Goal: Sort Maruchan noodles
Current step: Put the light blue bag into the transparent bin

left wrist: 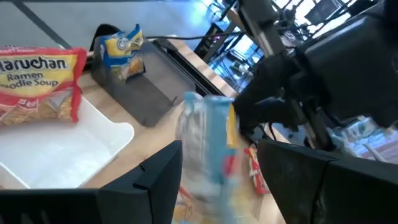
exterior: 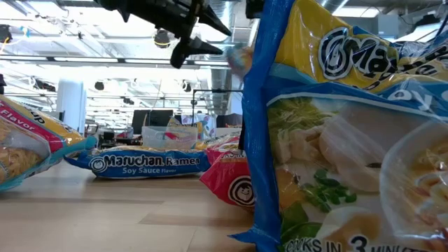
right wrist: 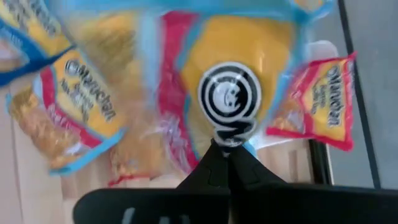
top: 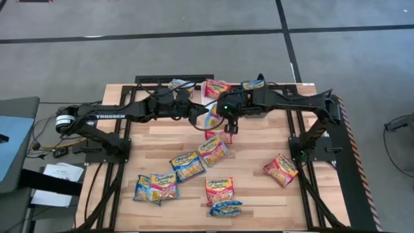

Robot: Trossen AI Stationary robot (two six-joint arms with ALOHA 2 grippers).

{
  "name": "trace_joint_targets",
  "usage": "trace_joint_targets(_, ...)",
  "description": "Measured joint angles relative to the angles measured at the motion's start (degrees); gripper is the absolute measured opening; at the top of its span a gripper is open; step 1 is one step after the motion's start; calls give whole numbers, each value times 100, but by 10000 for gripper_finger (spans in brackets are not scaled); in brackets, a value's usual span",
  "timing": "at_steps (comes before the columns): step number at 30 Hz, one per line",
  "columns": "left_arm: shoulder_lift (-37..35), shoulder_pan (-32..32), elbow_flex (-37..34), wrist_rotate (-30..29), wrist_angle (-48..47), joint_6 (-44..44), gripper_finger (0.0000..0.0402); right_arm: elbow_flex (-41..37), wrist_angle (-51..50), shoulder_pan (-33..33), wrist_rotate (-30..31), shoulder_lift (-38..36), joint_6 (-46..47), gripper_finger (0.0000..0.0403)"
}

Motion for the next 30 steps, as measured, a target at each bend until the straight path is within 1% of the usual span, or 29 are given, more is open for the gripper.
trace_joint_targets(7,152,0,2,332,-3,-148,197,8,120,23,2,-18,-11,0)
trace_joint_targets(14,261,-2,2,376,41,-159,197,8,180,19,2,-21,-1,0)
trace_joint_targets(23,343,-2,2,574,0,-207,197,6,464,21,-6,-21,9,0)
trace_joint_targets(26,343,0,0,610,23,-196,197,6,607,19,-208,-21,12,0)
trace_joint_targets(30,343,26,0,632,36,-99,197,44,657,23,-303,-21,15,0)
